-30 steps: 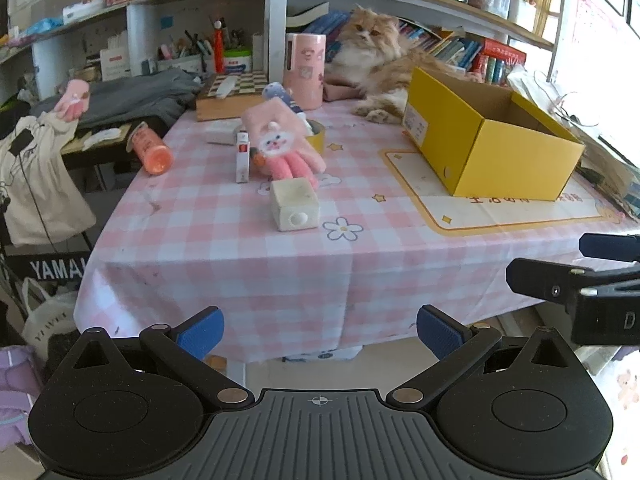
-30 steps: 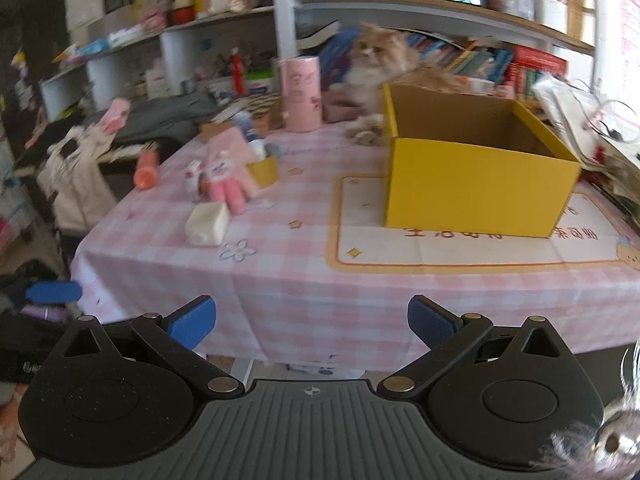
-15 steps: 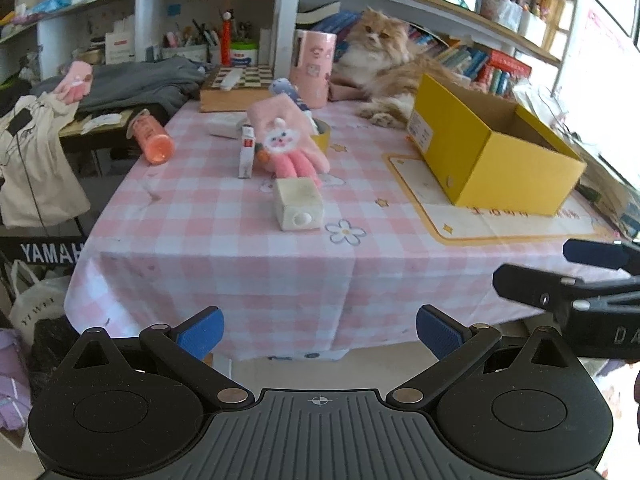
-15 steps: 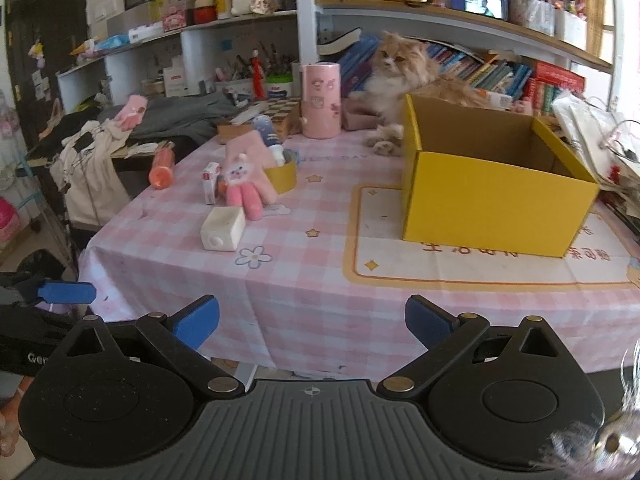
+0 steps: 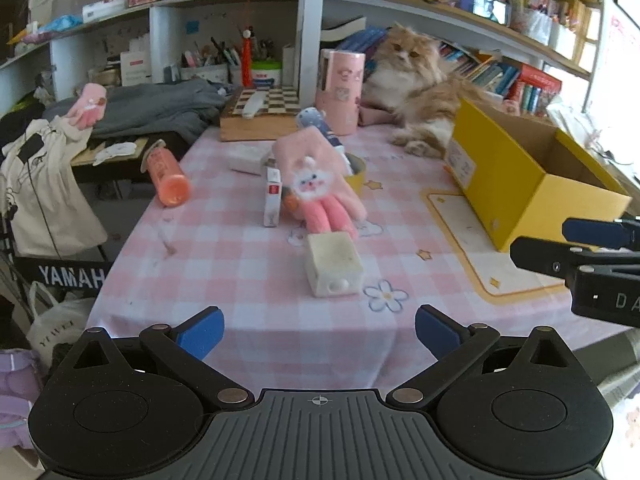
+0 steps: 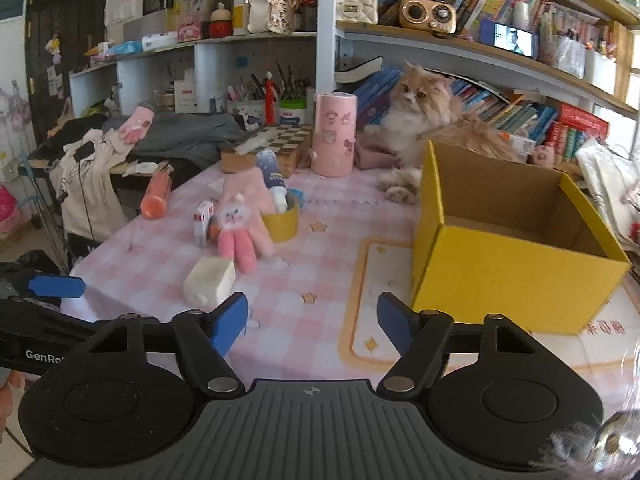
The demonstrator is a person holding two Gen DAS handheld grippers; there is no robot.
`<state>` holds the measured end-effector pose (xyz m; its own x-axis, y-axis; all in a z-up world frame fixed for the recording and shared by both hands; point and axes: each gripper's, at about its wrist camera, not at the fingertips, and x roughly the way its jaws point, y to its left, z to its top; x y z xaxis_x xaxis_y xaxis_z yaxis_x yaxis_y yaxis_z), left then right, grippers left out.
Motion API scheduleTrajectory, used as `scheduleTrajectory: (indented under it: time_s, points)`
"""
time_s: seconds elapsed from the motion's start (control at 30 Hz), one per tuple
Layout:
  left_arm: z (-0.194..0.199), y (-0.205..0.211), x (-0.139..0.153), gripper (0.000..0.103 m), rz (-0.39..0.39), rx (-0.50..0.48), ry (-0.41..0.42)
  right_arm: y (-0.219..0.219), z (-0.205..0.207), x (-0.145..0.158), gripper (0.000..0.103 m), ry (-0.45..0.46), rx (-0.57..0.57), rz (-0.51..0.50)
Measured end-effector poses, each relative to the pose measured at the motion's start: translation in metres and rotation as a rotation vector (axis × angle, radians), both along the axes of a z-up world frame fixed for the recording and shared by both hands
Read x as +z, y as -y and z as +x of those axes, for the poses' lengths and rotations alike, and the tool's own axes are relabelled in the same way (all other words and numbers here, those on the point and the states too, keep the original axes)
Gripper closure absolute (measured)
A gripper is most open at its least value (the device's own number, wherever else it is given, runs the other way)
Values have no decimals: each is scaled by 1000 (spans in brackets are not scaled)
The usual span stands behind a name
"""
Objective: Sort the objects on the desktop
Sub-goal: 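Close the left tool on the white cube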
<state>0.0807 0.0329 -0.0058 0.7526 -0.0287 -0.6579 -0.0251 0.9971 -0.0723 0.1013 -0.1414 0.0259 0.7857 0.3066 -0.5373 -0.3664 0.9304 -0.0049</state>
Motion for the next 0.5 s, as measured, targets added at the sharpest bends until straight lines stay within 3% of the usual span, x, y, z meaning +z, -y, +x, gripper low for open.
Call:
scheduleTrajectory:
  time_s: [0.37, 0.5]
  points:
    - [54, 14, -19, 1, 70, 28, -40, -15, 51, -3, 35, -4, 141, -25]
    - [76, 20, -27, 10, 89, 21, -61, -14, 67, -4, 35, -14, 159, -18]
